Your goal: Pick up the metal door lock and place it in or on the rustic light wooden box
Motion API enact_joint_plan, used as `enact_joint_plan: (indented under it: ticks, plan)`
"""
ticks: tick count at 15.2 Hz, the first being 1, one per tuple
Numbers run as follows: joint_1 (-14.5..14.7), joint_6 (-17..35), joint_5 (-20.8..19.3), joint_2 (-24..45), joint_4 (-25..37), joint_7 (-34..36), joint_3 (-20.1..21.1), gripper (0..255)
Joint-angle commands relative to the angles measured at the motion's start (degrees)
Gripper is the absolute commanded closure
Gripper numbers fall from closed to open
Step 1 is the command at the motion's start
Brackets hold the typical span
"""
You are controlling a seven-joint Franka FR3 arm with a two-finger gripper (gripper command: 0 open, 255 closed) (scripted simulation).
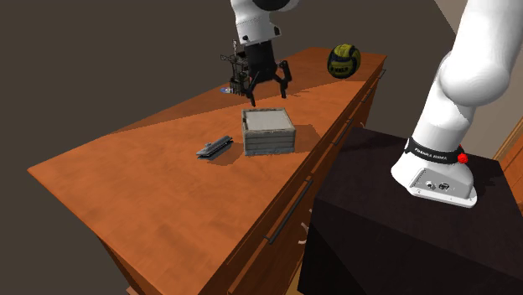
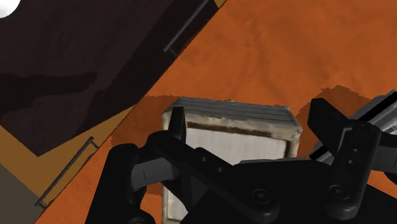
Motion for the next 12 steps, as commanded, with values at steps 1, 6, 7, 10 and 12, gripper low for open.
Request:
enact_joint_plan:
  ticks: [1, 6, 7, 10, 12]
  plan:
    - [0.5, 1.3, -0.4, 5.2, 3.8, 4.1, 0.3, 0]
    - [2.1, 3.3, -1.4, 16.7, 13.3, 12.2, -0.4, 0]
    - [2.5, 3.5, -1.5, 19.0, 15.4, 13.7, -0.7, 0]
    - [3.6, 3.7, -1.7, 25.9, 22.3, 17.8, -1.7, 0]
    - [4.4, 3.5, -1.7, 30.6, 27.3, 20.3, -2.4, 0]
